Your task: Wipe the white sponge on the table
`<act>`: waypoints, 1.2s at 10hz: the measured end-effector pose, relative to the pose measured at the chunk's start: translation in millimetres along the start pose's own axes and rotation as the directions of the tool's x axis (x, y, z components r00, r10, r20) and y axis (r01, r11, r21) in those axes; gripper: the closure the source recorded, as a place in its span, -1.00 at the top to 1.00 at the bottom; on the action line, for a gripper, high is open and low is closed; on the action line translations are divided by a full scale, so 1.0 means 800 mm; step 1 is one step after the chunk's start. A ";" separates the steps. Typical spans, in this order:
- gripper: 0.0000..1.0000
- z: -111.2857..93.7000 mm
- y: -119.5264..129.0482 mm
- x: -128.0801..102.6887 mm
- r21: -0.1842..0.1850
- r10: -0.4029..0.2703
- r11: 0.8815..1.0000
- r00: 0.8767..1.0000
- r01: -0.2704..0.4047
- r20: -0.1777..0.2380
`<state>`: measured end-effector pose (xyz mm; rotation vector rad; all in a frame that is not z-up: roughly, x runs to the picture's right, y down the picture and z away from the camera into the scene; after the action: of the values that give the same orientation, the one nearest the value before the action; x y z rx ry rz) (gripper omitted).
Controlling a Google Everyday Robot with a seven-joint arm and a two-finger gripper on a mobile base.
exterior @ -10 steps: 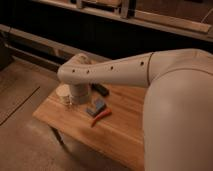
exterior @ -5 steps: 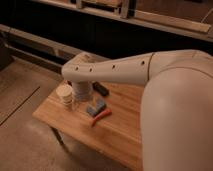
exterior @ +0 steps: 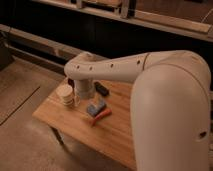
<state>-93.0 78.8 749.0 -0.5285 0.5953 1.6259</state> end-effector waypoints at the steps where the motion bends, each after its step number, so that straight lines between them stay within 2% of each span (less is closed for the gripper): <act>1: 0.30 -0.005 -0.005 -0.008 -0.004 0.028 1.000 1.000 -0.028 0.013; 4: 0.30 -0.012 -0.025 -0.024 -0.028 0.119 0.993 0.993 -0.118 0.019; 7: 0.30 0.002 -0.045 -0.033 -0.047 0.197 0.979 0.980 -0.198 -0.023; 11: 0.30 0.028 -0.030 -0.056 -0.079 0.162 0.983 0.984 -0.168 -0.072; 12: 0.30 0.033 -0.029 -0.058 -0.078 0.155 0.984 0.984 -0.162 -0.081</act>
<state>-64.1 63.4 797.2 -0.6192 0.6398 1.7944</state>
